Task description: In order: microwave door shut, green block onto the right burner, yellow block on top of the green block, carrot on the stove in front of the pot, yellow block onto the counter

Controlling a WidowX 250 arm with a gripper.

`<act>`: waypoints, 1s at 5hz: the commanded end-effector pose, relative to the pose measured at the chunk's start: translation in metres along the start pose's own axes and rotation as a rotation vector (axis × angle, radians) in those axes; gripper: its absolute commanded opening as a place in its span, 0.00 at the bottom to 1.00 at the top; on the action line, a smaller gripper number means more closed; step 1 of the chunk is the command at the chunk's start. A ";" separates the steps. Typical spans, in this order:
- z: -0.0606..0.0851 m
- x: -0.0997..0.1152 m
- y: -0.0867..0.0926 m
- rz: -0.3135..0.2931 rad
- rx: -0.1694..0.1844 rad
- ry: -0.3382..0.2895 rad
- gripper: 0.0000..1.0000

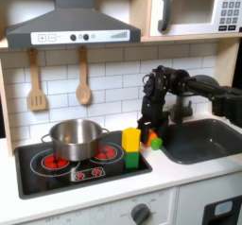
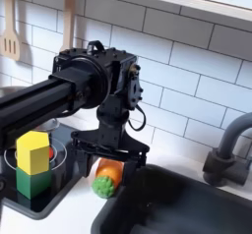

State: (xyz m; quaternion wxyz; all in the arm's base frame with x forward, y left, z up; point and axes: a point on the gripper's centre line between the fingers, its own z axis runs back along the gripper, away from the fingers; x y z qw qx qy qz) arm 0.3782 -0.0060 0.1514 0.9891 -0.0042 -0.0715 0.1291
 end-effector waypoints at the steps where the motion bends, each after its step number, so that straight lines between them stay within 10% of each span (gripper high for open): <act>1: 0.000 -0.001 0.001 -0.009 -0.003 0.006 1.00; 2: 0.001 -0.001 0.002 -0.019 0.001 0.009 0.24; 3: 0.000 -0.003 0.001 -0.026 0.005 0.014 0.00; 5: 0.003 -0.002 0.000 -0.019 -0.002 0.010 0.00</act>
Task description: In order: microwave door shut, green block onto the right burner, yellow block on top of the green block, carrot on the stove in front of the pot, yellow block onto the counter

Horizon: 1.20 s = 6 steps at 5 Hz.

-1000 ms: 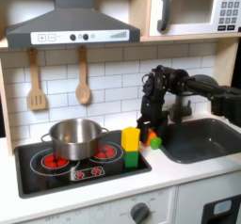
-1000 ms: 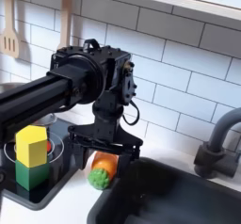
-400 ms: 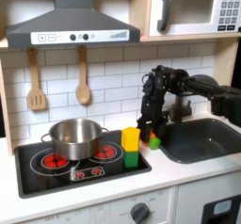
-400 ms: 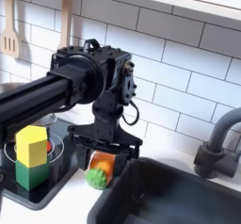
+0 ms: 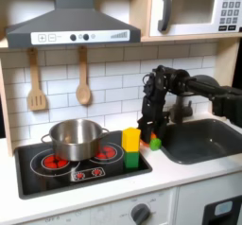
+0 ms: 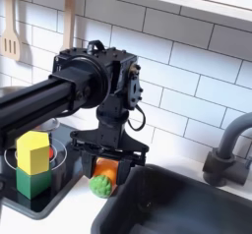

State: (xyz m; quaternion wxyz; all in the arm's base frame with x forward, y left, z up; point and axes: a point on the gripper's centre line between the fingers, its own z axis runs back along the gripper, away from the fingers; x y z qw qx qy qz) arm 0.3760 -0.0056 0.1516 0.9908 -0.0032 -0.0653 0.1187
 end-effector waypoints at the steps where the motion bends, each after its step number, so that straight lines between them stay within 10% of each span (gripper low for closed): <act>1: 0.005 0.000 -0.001 -0.005 -0.009 -0.003 0.00; 4: 0.015 -0.005 -0.005 -0.009 -0.034 -0.005 0.00; 5: 0.011 -0.003 -0.002 0.010 -0.035 0.002 1.00; 6: 0.014 -0.003 -0.004 0.007 -0.038 -0.003 1.00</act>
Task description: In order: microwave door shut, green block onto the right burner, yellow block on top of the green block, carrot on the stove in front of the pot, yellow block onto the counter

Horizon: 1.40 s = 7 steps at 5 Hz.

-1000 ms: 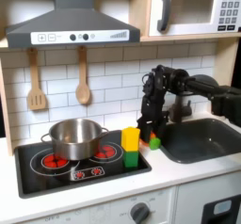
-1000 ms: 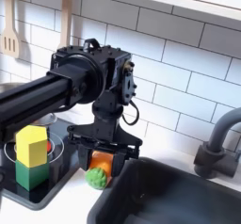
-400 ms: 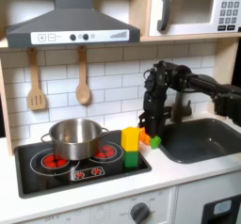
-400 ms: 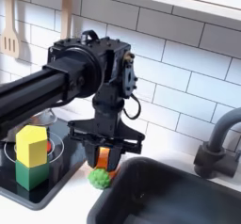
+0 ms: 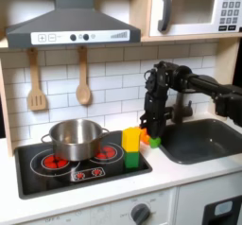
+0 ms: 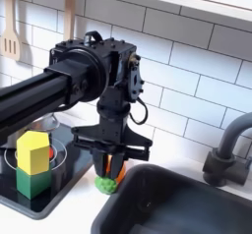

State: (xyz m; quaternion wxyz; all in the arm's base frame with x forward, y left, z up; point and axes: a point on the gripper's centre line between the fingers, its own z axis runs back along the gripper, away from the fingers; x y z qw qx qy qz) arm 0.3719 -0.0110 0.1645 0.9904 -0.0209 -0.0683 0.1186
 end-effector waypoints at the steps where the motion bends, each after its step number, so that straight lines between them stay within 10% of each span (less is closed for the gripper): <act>1: 0.002 0.002 0.001 0.014 0.001 -0.006 1.00; 7: -0.011 0.018 0.000 0.053 0.028 -0.002 1.00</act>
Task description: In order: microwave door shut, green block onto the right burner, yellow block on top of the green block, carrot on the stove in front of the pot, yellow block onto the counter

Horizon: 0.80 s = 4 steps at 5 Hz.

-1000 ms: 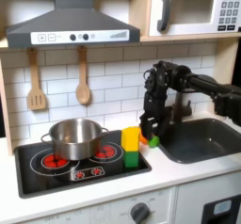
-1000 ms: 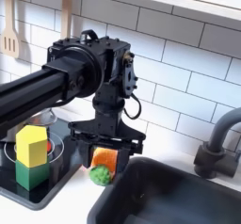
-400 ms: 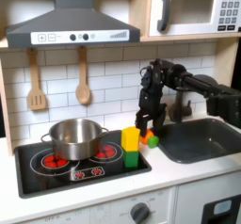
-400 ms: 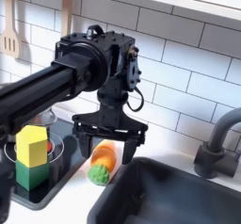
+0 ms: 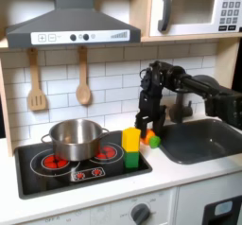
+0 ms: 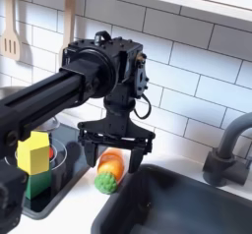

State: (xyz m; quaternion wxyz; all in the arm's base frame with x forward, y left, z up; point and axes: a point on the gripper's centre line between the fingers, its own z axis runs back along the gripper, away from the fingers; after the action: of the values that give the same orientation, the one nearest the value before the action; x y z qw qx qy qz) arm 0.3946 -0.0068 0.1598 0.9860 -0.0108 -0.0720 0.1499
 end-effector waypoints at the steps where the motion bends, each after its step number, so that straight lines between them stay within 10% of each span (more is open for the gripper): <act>1: -0.009 -0.005 0.002 -0.007 0.010 0.020 1.00; 4: -0.014 -0.002 0.005 -0.002 0.012 0.030 1.00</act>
State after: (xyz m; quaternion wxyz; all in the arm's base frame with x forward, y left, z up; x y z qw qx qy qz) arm 0.3912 0.0024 0.1408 0.9867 -0.0040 -0.0506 0.1542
